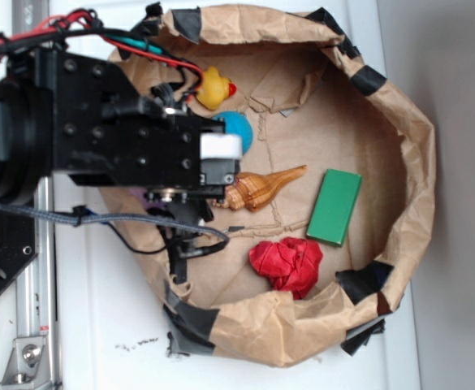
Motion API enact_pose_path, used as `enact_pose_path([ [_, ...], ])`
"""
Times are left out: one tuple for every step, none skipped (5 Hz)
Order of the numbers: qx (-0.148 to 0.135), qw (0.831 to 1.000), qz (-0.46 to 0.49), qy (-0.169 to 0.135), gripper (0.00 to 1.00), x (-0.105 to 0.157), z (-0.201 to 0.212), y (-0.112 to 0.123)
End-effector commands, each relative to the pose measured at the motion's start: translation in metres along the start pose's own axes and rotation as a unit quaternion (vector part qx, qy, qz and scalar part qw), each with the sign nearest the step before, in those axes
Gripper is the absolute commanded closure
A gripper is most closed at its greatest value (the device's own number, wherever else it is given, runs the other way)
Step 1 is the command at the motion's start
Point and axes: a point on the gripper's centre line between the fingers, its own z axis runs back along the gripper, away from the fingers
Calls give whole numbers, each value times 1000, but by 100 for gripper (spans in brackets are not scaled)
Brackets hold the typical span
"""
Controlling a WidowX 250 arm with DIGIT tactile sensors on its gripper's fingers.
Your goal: Grab the black box.
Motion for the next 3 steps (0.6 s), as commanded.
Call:
enact_pose_path([
  [-2,990,-135,-44,0,14,15,1],
  [2,987,-151,-62,0,12,17,2],
  [8,982,-169,-80,0,9,24,6],
])
